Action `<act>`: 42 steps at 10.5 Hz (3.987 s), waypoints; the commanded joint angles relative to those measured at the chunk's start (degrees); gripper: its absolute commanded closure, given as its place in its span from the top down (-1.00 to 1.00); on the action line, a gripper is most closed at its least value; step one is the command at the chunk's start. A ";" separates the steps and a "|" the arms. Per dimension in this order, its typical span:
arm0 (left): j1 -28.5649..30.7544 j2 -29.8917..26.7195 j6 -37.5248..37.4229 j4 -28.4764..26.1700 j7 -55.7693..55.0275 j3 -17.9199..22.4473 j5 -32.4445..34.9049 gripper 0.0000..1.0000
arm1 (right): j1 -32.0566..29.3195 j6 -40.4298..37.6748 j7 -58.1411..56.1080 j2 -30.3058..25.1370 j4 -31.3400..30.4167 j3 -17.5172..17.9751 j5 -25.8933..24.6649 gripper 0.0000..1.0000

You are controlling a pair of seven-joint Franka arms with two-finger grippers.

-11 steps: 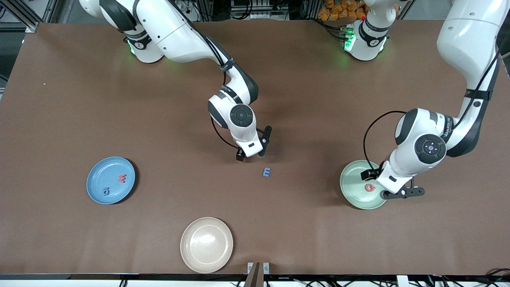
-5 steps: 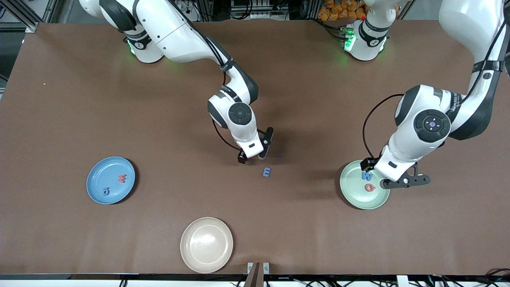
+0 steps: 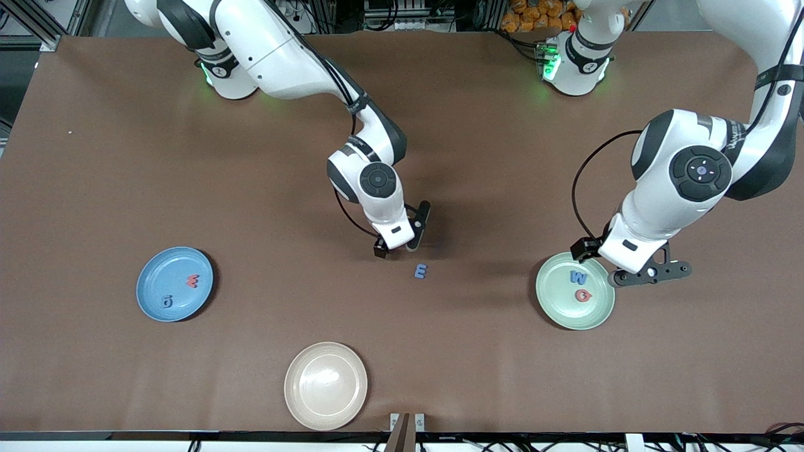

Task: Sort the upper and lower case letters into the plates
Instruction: 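Grasp the yellow c letter with the right gripper, then place c on the blue plate with the right gripper while the left reaches H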

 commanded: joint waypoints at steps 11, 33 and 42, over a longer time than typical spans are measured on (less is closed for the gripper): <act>0.38 -5.55 -4.86 -0.16 -0.38 -0.23 -4.27 1.00 | -0.38 2.08 1.00 1.20 0.17 -0.09 -0.33 -1.00; -14.45 2.69 -3.81 0.36 -20.75 -4.71 -3.49 1.00 | -43.18 -1.94 -4.36 -4.24 -0.27 -4.99 -4.90 -1.00; -27.82 17.46 4.80 5.37 -37.82 -4.36 3.99 1.00 | -42.93 -14.27 -2.70 -7.85 0.61 -5.97 -2.61 1.00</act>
